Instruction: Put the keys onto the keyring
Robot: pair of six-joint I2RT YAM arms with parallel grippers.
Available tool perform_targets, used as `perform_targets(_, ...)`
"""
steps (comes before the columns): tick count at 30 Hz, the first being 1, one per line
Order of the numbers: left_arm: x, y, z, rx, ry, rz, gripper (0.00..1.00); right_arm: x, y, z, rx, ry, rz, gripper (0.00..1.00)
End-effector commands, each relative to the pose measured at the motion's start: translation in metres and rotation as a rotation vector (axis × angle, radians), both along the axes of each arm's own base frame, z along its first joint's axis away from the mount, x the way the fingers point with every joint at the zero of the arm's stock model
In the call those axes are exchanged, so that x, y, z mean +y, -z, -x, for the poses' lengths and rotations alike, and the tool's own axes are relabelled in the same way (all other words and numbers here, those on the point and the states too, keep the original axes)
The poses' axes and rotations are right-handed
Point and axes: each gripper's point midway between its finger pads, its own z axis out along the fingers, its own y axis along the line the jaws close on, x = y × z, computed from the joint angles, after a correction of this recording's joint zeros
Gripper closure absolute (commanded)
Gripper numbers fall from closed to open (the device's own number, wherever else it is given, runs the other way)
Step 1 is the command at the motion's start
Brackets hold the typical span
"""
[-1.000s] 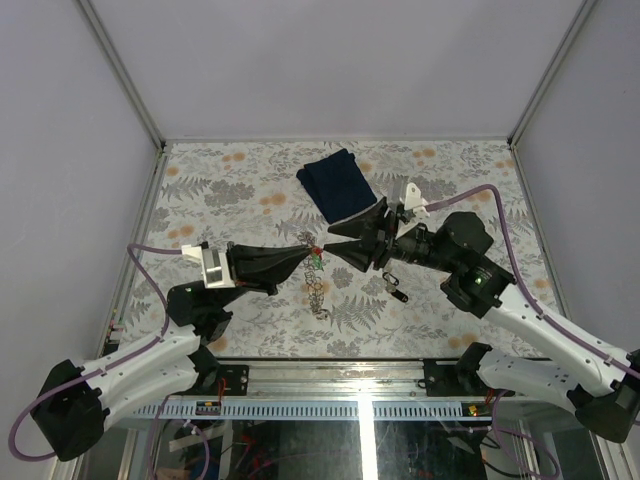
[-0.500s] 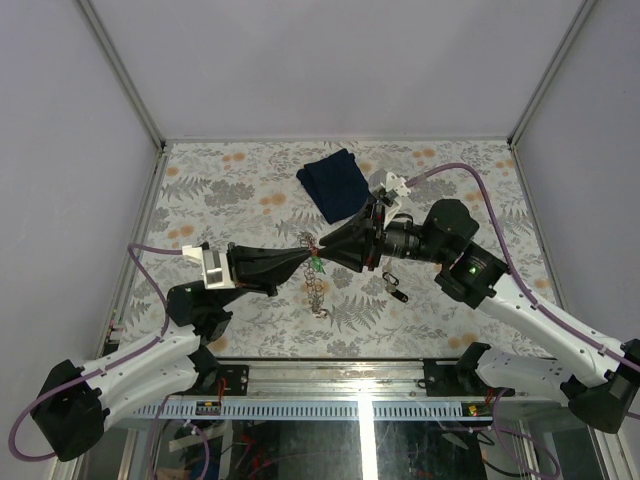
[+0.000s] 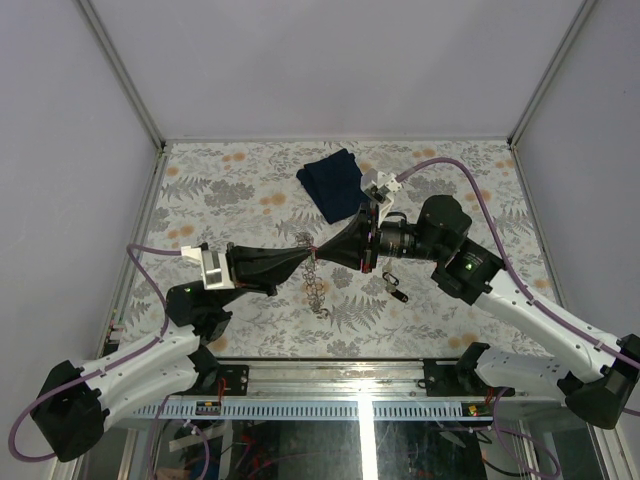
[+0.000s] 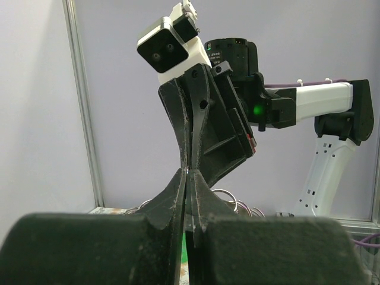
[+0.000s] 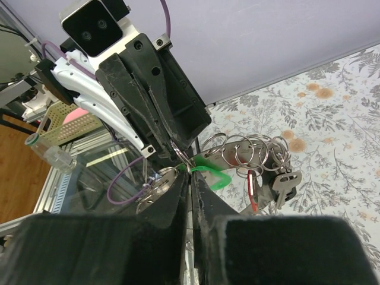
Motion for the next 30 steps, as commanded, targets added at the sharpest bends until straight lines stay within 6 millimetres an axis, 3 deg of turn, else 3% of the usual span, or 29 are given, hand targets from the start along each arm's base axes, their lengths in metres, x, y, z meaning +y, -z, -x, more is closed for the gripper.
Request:
perform_targets(1,0.015,-0.035,0.013,-0.112,-0.023,0.092,1.00,-0.001,-0.033,0.007,-0.051,-0.029,-0.072,0.96)
perform_targets(8,0.016,-0.035,0.012,-0.115,-0.032,0.092,1.00,-0.005,-0.037,0.005,-0.059,-0.004,-0.045,1.00)
perform_targets(22,0.016,-0.037,0.016,-0.142,-0.025,0.090,1.00,0.006,-0.001,-0.004,0.106,0.004,0.067,1.00)
perform_targets(27,0.015,-0.035,0.015,-0.138,-0.028,0.085,1.00,0.010,0.003,-0.006,0.126,0.006,0.062,1.00)
perform_targets(30,0.015,-0.035,0.015,-0.139,-0.026,0.084,1.00,0.005,-0.004,-0.010,0.078,0.039,0.036,0.87)
